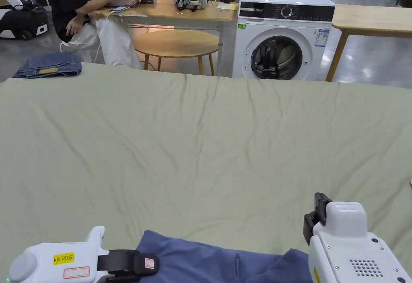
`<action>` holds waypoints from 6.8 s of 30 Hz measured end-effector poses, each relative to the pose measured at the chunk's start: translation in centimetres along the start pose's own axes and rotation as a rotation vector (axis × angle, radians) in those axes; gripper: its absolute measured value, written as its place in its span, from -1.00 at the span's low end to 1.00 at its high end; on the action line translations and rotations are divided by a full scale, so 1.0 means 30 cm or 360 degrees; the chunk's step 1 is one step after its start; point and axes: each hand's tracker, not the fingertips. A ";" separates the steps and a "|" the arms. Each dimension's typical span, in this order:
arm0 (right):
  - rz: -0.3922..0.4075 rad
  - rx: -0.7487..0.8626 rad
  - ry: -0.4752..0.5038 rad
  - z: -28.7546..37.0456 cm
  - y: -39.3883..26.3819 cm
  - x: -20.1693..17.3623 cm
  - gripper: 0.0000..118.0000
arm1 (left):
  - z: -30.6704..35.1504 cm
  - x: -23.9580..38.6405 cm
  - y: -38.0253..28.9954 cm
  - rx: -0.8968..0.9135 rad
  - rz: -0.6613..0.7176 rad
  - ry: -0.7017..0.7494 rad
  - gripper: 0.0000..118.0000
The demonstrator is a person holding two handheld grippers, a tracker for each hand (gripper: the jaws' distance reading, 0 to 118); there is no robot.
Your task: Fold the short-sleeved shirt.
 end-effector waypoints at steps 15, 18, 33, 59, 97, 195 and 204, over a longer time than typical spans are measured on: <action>0.0012 0.0020 0.0063 -0.016 0.014 -0.041 -1.00 | 0.337 0.276 0.078 0.0194 -0.0163 0.0489 -0.90; 0.0011 0.0020 0.0061 -0.014 0.013 -0.038 -1.00 | 0.303 0.308 0.085 0.0162 -0.0178 0.0472 -0.90; -0.0012 0.0004 0.0003 0.003 0.002 0.017 -1.00 | -0.210 0.602 0.019 -0.0246 -0.0325 0.0241 -0.90; -0.0037 -0.0025 -0.0066 0.012 -0.012 0.084 -1.00 | -0.518 0.580 -0.029 -0.0327 -0.0256 0.0137 -0.63; -0.0144 0.0124 -0.0072 -0.039 0.116 0.060 -1.00 | -0.159 0.631 -0.051 0.1374 -0.1297 0.0912 -1.00; -0.0020 -0.0517 0.0302 -0.077 -0.046 -0.204 -1.00 | 0.149 0.103 0.188 -0.0085 -0.0016 -0.0287 -0.69; 0.0007 -0.0530 0.0333 -0.109 -0.067 -0.270 -1.00 | 0.643 -0.016 0.366 0.0208 0.0015 0.0108 -0.69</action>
